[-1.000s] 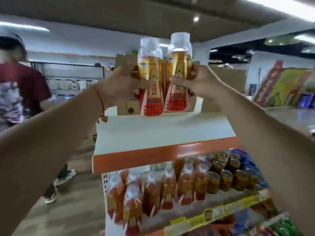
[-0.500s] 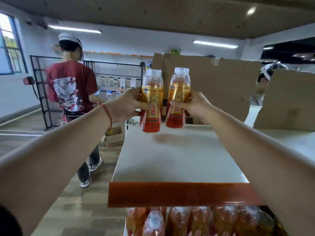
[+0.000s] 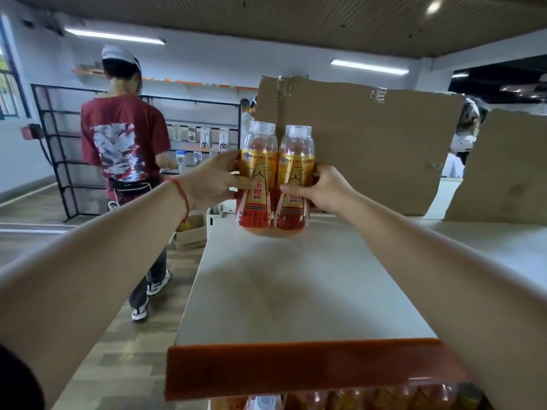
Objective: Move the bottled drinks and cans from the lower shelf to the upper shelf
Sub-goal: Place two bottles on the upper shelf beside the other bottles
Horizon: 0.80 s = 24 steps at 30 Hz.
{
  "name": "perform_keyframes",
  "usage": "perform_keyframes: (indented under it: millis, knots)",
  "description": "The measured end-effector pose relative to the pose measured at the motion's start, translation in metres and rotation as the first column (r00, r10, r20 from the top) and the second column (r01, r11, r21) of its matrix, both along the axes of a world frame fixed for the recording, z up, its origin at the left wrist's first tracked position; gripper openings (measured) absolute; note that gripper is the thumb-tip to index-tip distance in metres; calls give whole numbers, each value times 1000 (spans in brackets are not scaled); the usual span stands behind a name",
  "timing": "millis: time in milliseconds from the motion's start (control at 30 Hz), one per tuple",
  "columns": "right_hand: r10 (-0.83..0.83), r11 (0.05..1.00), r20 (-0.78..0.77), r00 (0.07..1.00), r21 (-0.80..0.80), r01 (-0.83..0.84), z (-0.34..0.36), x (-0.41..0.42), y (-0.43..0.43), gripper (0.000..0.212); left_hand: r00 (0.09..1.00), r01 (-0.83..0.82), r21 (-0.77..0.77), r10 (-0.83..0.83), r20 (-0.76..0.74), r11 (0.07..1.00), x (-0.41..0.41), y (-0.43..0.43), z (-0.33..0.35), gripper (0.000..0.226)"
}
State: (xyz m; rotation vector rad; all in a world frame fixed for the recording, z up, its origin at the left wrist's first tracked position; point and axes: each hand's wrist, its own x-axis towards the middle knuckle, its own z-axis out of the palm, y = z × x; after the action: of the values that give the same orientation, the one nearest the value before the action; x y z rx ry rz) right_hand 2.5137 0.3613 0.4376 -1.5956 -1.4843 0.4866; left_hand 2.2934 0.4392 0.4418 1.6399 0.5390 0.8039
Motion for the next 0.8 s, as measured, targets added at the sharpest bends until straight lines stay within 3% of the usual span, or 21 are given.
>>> perform_keyframes:
  millis: [100,167,267,400,533,800]
  knots:
    - [3,1000,5,1000,17,-3,-4,-1,2,66,1000,-9,-44,10,11,999,-2,2,-2,66]
    - [22,999,3,1000,36,-22,-7,-3,1,58,1000,-15,-18,15,-21,1000,-4,2,-3,67]
    - [47,998,4,999,51,-47,-9,-4,1,52,996,-19,52,23,-87,998,-7,0,-6,70]
    - [105,994,60,993,23,-107,-11,3,0,61,968,-84,226,133,-210,970,-4,-9,-15,91]
    - [114,993,87,990,-12,-113,-15,9,2,47,954,-184,272,238,-184,945,0,-12,-20,90]
    - [133,991,58,989,-3,-133,-17,13,5,52,937,-213,281,277,-213,936,6,-12,-19,88]
